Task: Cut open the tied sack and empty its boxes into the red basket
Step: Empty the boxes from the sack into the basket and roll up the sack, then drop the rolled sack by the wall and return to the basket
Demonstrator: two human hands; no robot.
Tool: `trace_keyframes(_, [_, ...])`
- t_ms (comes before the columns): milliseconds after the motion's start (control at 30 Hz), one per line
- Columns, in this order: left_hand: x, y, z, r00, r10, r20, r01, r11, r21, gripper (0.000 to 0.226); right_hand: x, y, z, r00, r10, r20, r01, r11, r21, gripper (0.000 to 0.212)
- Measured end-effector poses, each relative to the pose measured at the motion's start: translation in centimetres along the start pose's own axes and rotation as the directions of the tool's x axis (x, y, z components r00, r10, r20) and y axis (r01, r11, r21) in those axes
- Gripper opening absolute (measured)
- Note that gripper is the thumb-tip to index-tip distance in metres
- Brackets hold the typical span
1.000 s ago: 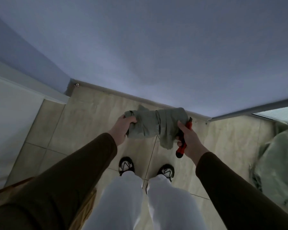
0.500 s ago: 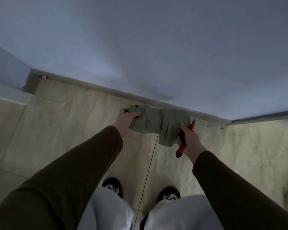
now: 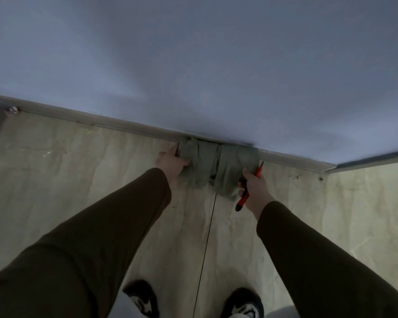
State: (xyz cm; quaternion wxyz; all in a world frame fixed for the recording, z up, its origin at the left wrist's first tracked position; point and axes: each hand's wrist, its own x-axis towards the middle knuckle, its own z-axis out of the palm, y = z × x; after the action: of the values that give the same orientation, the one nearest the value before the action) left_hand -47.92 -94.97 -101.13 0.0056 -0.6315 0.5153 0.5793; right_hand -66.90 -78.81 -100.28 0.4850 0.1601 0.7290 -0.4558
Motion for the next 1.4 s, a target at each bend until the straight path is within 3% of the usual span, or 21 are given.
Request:
trace_keyframes(67, [0.7,-0.4,0.4,0.997,0.006,-0.077,0.007,0.986,0.168,0.076,1.2,0.3,0.1,1.0,0.013,-0.02,-0.014,0.999,-0.05,0.036])
trace_keyframes(267, [0.9,-0.6,1.5,0.996,0.044,-0.084,-0.043,0.999,0.012,0.074,3.3,0.5,0.4,0.994,-0.086,-0.072,0.074,0.985,-0.153,0.043])
trace_keyframes(400, [0.6,-0.9,1.3,0.998,0.011,-0.064,-0.016,0.996,-0.083,0.088,3.5,0.2,0.1,0.997,-0.072,-0.023,0.067,0.982,-0.175,0.047])
trace_keyframes(633, [-2.9,-0.2,-1.0,0.996,-0.034,-0.082,0.033,0.999,-0.008,0.101,-0.6,-1.6,-1.3,0.955,-0.24,-0.176,0.144,0.89,-0.433,0.067])
trace_keyframes(900, [-17.9,5.3,-5.0,0.998,-0.03,-0.055,0.033,0.999,0.044,0.06,-15.5,-6.6,-1.5,0.961,-0.276,-0.008,0.234,0.83,-0.506,0.036])
trace_keyframes(1033, [-28.0,9.7,-8.2,0.998,-0.038,-0.049,0.036,0.998,-0.042,0.047,-25.6,-9.7,-1.9,0.953,-0.299,0.048,0.283,0.82,-0.498,0.021])
trace_keyframes(1400, [-55.3,18.2,-14.6,0.978,-0.09,-0.189,0.044,0.972,-0.233,0.031,-52.0,-18.4,-6.8,0.914,-0.267,0.304,0.378,0.833,-0.404,0.013])
